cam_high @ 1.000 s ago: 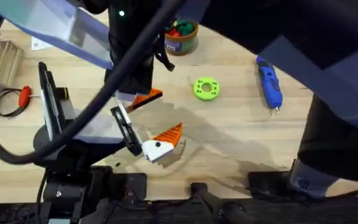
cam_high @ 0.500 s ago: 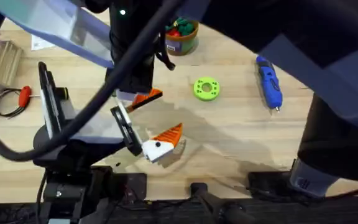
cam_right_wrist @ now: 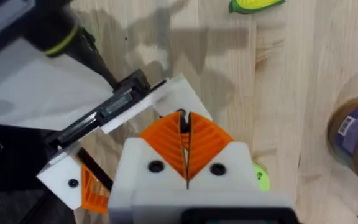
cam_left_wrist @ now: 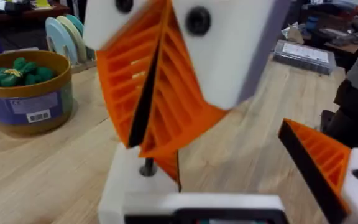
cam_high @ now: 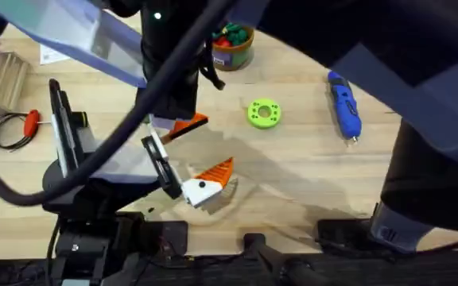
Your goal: Pick up the gripper from the table and insert it into the empty holder that is missing its gripper. Then pick up a screw, insert it into the mounting hole, and use the screwdriver to tighten it. Finally, clean up the table by picking up the vegetable and placing it into the bucket.
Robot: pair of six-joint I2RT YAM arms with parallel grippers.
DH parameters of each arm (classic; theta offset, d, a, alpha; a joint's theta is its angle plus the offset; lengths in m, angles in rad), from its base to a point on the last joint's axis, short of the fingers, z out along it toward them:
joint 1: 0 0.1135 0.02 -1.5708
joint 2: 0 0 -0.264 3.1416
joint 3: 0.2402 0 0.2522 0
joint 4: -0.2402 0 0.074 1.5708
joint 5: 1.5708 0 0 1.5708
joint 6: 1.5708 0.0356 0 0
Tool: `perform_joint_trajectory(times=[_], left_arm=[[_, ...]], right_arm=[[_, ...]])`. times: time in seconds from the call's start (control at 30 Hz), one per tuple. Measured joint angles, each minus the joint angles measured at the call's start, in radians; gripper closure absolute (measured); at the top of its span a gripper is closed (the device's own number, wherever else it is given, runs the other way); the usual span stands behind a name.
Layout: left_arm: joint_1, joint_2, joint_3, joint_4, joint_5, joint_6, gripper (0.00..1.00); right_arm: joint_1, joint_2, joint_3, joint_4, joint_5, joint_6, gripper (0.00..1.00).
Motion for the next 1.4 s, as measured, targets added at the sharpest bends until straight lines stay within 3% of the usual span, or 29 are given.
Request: perform_joint_trajectory(times=[1.1, 1.13, 1.3, 1.33, 1.4], left_arm=[[0.000, 0.000, 0.000, 0.000, 0.000, -0.004, 0.015], [0.000, 0.000, 0.000, 0.000, 0.000, -0.004, 0.015], [-0.002, 0.000, 0.000, -0.003, 0.015, -0.004, 0.015], [-0.002, 0.000, 0.000, -0.003, 0.015, -0.004, 0.015], [-0.002, 0.000, 0.000, -0.003, 0.015, -0.003, 0.015]], right_arm=[[0.003, 0.037, 0.002, 0.008, -0.004, 0.004, 0.994], [0.003, 0.037, 0.002, 0.008, -0.004, 0.010, 0.927], [-0.013, 0.037, 0.004, 0.010, 0.010, 0.011, 0.219], [-0.017, 0.037, 0.004, 0.003, 0.010, 0.008, 0.138], [-0.023, 0.037, 0.004, -0.014, 0.007, 0.011, 0.111]])
